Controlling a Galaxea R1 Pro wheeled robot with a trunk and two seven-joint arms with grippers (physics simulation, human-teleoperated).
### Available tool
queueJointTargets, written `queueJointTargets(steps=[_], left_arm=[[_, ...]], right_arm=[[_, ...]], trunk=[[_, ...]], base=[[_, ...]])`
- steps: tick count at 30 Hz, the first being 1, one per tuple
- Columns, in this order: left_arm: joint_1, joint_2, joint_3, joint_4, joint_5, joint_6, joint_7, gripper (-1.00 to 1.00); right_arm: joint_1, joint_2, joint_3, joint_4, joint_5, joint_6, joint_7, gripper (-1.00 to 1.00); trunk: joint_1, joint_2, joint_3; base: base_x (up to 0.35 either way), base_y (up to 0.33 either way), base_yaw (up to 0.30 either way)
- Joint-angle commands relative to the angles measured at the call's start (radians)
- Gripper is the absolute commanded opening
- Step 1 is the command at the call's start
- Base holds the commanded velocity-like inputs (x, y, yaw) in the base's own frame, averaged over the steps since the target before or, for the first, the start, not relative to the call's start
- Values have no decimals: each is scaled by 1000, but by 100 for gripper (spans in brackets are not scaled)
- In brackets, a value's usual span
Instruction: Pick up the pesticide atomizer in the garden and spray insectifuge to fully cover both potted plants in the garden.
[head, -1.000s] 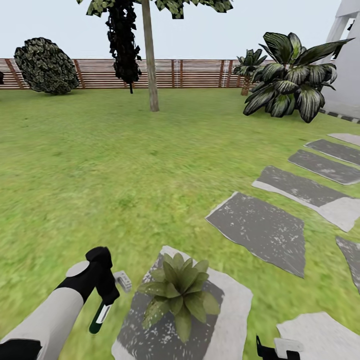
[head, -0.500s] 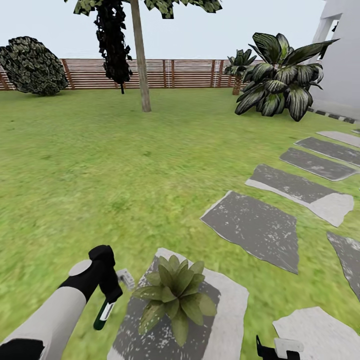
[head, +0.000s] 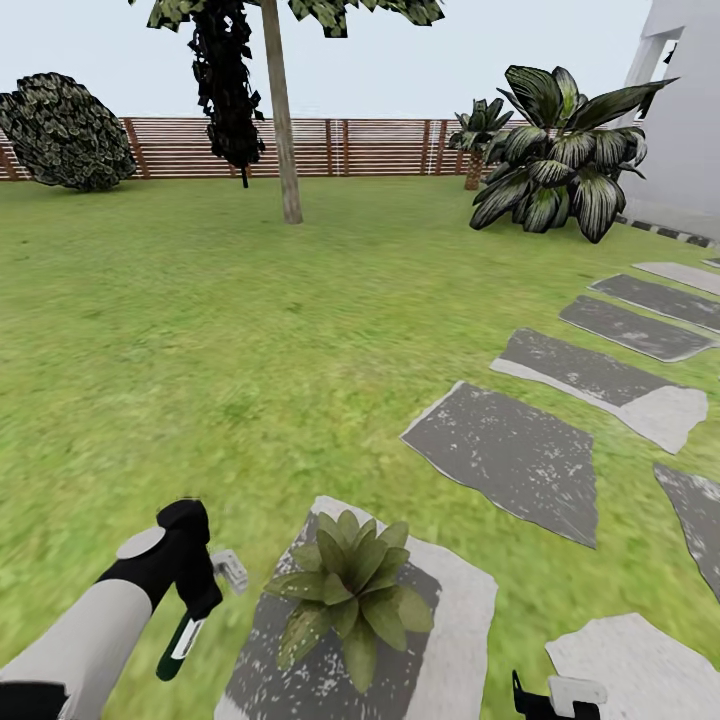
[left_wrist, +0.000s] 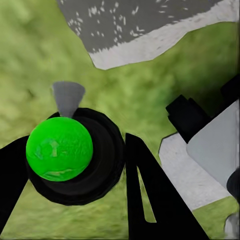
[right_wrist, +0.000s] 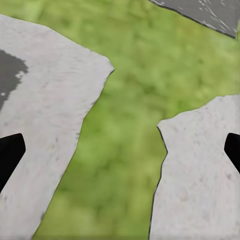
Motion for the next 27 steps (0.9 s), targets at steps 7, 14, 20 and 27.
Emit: queueJointTargets(steps=[7,14,20,27], left_arm=[[0,-4,-2,56,-2,10,5,-100],[-1,-6,6,66,-2,12,11,-100],[0,-4,3,93,12,12,100,-100],[0,-8,2,146,173,-31,200,-100]], right_arm=[[-1,0,-6,1,11,-3,-4,100],[-1,0,-6,1,11,-3,-4,100],[-1,1,-6,1,11,-3,-3,100],[-1,2,-6,1,11,-3,-3,100]], trunk=[[0,0,-1],[0,0,-1],[0,0,-1],[0,0,-1]], base=[[0,0,0],[18,16,0],[116,107,0],[6,6,0]])
